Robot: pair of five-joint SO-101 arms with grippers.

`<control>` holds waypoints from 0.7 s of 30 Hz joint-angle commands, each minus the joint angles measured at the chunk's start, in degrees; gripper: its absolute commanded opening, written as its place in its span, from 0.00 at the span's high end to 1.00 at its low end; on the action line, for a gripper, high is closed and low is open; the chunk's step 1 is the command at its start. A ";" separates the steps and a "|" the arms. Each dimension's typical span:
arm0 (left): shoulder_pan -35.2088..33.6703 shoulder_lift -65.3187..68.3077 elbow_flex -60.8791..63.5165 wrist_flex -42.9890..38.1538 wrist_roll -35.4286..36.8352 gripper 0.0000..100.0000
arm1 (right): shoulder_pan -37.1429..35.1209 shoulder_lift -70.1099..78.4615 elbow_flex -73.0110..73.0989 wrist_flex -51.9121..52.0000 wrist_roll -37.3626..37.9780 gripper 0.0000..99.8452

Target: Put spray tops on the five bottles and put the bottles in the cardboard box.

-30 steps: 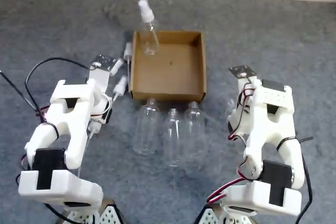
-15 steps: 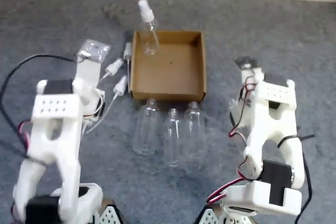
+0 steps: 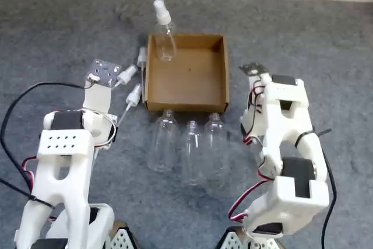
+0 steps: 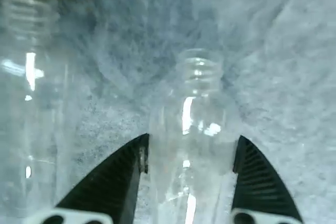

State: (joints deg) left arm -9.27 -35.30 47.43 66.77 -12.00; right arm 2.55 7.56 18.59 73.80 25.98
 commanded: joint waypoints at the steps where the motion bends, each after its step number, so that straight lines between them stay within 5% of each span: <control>1: -0.40 -1.63 0.13 -0.97 0.62 1.00 | -0.40 0.22 -3.12 0.22 0.53 0.82; 6: -0.40 -1.71 0.13 -0.97 0.70 1.00 | 0.66 0.04 -7.60 0.75 0.53 1.00; 15: -1.36 -2.15 -7.52 -0.53 4.48 1.00 | -3.30 -9.01 -23.78 9.98 -2.81 1.00; 21: -6.11 -2.15 -20.26 4.75 4.66 1.00 | -15.16 -30.64 -13.14 6.73 -5.71 1.00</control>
State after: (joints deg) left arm -12.18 -35.91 37.49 67.56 -7.96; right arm -6.42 -10.99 1.63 83.47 22.20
